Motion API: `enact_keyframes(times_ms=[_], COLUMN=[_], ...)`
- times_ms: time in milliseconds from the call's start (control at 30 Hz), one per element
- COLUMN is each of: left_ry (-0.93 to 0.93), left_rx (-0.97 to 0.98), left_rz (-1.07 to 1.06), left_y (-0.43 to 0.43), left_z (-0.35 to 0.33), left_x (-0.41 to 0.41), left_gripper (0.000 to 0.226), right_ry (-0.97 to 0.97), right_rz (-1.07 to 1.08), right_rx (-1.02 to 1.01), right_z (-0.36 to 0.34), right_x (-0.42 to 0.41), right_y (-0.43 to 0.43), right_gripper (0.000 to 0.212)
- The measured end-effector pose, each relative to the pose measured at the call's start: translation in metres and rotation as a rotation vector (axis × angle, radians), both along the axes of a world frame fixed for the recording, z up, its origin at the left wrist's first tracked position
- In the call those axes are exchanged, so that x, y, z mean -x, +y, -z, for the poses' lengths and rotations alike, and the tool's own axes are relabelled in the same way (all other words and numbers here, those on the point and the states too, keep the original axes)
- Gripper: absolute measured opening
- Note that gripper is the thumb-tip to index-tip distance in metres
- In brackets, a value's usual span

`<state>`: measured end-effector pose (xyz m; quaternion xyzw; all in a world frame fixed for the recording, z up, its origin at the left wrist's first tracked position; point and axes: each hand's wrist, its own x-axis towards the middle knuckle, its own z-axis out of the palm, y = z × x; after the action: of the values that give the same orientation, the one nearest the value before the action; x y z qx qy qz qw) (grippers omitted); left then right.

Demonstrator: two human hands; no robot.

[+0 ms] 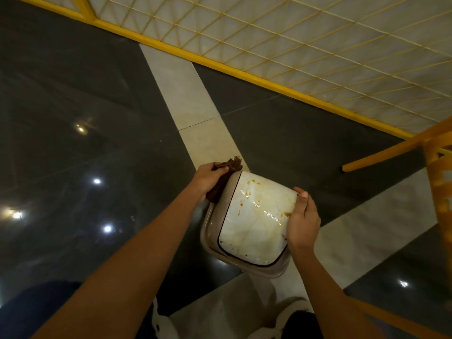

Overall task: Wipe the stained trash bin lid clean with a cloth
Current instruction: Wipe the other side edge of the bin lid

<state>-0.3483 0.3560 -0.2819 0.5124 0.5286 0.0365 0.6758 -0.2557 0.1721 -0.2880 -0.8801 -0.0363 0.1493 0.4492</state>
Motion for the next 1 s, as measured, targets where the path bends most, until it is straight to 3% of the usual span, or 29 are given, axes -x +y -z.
enact_keyframes(times_ms=[267, 500, 800, 1000], left_ry=[-0.047, -0.017, 0.001, -0.045], left_rx=[-0.063, -0.153, -0.264, -0.287], left_rz=[-0.096, -0.260, -0.091, -0.188], left_y=[-0.009, -0.052, -0.011, -0.042], left_z=[0.021, 0.029, 0.025, 0.037], left_x=[0.002, 0.052, -0.006, 0.033], left_gripper=[0.021, 0.012, 0.024, 0.019], right_ry=[-0.024, -0.012, -0.037, -0.027], right_rz=[0.064, 0.088, 0.073, 0.091], right_rx=[-0.027, -0.029, -0.027, -0.032], right_z=[0.000, -0.003, 0.001, 0.000], right_x=[0.002, 0.004, 0.003, 0.003], right_y=[0.001, 0.002, 0.002, 0.001], right_gripper=[0.034, 0.033, 0.032, 0.032])
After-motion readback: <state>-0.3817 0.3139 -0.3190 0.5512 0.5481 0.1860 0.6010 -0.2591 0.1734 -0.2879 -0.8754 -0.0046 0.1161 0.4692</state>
